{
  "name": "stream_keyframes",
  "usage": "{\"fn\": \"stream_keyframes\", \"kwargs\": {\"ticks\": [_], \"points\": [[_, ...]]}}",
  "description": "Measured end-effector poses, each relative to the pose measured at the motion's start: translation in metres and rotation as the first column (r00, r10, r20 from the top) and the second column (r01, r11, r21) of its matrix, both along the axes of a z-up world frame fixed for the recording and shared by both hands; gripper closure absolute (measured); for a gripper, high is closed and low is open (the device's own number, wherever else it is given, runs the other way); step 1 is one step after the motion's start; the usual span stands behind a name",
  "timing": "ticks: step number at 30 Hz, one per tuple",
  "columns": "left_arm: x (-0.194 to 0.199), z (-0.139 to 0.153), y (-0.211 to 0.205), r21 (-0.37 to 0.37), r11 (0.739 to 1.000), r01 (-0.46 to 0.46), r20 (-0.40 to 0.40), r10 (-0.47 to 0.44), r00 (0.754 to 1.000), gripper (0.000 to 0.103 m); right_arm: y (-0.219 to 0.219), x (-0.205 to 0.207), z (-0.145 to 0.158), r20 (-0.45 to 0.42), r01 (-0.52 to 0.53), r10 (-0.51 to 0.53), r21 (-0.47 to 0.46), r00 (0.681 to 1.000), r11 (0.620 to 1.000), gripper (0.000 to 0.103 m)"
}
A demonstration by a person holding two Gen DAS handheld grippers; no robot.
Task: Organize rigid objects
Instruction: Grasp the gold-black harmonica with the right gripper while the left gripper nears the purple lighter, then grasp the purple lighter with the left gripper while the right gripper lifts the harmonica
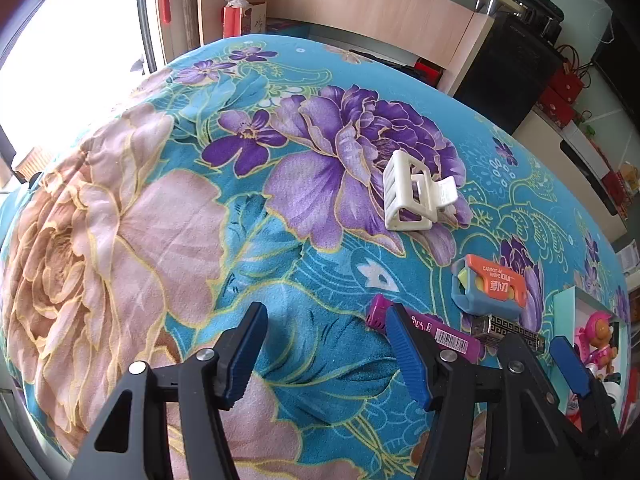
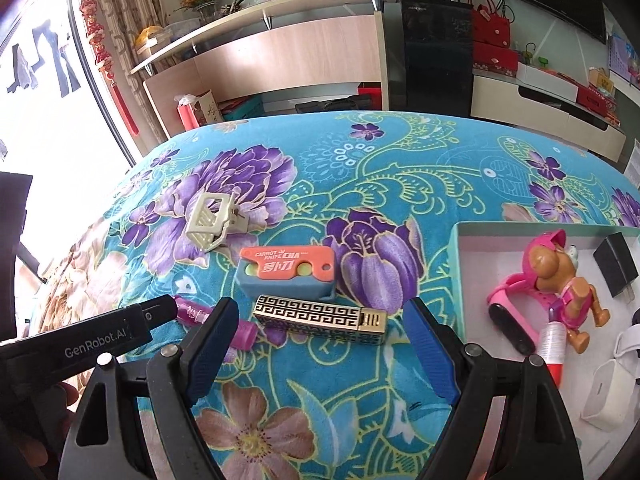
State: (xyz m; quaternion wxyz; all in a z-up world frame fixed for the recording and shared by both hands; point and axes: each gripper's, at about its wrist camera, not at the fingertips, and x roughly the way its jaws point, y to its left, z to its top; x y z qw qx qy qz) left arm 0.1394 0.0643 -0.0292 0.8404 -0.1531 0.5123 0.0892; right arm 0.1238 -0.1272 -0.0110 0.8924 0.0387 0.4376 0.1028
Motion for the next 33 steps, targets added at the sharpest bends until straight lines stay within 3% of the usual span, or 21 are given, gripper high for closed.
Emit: {"fn": "stream_keyframes", "kwargs": {"ticks": [5, 12, 33], "points": [[0.0, -0.001, 0.003, -0.007, 1.0, -0.001, -0.001, 0.001, 1.0, 0.036, 0.009, 0.003, -0.009, -0.02, -0.004, 0.003, -0.044, 1.0, 0.999, 0.018], [0.001, -0.001, -0.003, -0.004, 1.0, 0.027, 0.001, -0.027, 1.0, 0.034, 0.003, 0.012, -0.019, -0.062, 0.035, -0.037, -0.026, 0.997, 0.999, 0.018], [0.0, 0.002, -0.008, -0.008, 0.999, 0.044, 0.015, -0.044, 0.999, 0.031, 0.003, 0.011, -0.018, -0.059, 0.02, -0.022, -0.023, 0.998, 1.0, 0.02]]}}
